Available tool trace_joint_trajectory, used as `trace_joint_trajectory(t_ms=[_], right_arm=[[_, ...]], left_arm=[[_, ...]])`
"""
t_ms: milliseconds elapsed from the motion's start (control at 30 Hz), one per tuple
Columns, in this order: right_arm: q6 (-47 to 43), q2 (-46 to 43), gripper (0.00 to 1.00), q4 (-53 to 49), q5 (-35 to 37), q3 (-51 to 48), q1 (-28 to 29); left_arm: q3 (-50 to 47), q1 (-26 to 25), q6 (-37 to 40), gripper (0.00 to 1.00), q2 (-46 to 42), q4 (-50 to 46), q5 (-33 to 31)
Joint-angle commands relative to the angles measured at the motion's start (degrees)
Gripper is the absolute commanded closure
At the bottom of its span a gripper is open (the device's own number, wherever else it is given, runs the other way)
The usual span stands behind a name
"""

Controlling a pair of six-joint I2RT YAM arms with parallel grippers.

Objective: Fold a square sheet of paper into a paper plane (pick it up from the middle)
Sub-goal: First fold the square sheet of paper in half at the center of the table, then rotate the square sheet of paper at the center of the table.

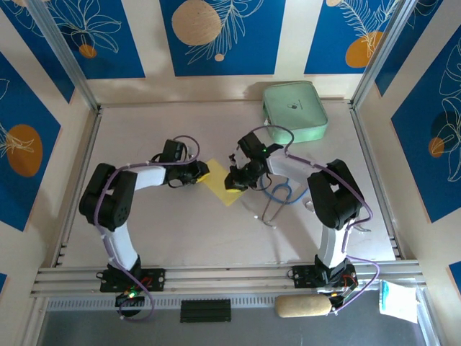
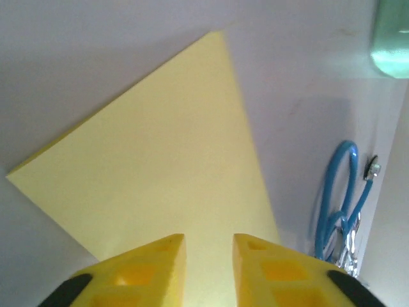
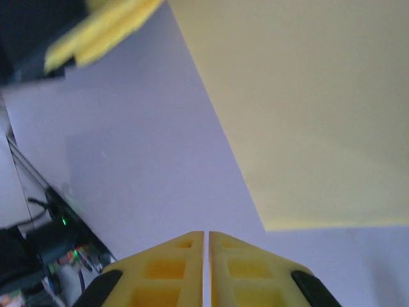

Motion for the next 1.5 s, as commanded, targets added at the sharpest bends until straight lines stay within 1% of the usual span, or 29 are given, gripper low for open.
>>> trace_joint_trajectory(t_ms=[0,100,200,267,367,500,700,900,1033,1133,1233,1333,1467], right_arm=[[-0.4,2.9,0.85,-2.3,4.7,4.2,-1.5],[-1.4,6.1,0.76,-4.5,7.2,7.6,-1.8],[-2.5,9.3,0.71,-6.4,7.4,10.7,-1.6],[-2.8,11.0,0.70,-7.1,7.4,11.9,-1.2],[-2.2,12.8,0.70,-8.7,10.0,12.9,-0.6],[0.3,13.1,0.69,-9.4,12.4,11.4,-0.4],[7.5,11.0,0.64,-9.0,12.7,6.6,0.2],[16.3,7.7,0.64,-4.9,6.4,1.0,0.3],[19.6,5.0,0.64,-0.5,0.8,-2.0,0.1],[20.9,2.2,0.64,3.1,-1.5,-4.1,-1.1],[20.5,0.4,0.64,5.3,-2.9,-5.1,-2.5],[18.4,-1.2,0.64,5.5,-2.0,-5.6,-3.5],[16.7,-3.1,0.63,5.4,0.8,-7.3,-4.9]], left_arm=[[1.8,0.3,1.2,0.64,-5.5,-5.7,-4.6],[0.2,0.3,-0.4,0.58,-7.4,-6.6,-7.1],[-2.0,0.0,-2.2,0.54,-8.6,-5.6,-7.9],[-2.7,-0.4,-3.0,0.52,-8.6,-5.2,-7.8],[-2.6,-1.2,-3.8,0.51,-7.5,-5.0,-7.4],[-1.0,-2.4,-4.3,0.50,-4.3,-4.7,-6.6],[3.8,-3.1,-3.9,0.52,1.4,-6.0,-6.8],[7.6,-3.2,-2.1,0.55,5.9,-6.3,-6.4],[10.0,-3.1,0.4,0.58,8.8,-8.4,-6.1],[12.3,-3.2,3.1,0.62,11.2,-10.8,-5.4],[13.6,-3.1,5.2,0.65,13.2,-11.1,-3.7],[15.4,-3.1,8.1,0.66,15.0,-11.4,-1.7],[19.8,-3.2,13.6,0.67,17.7,-14.1,0.9]])
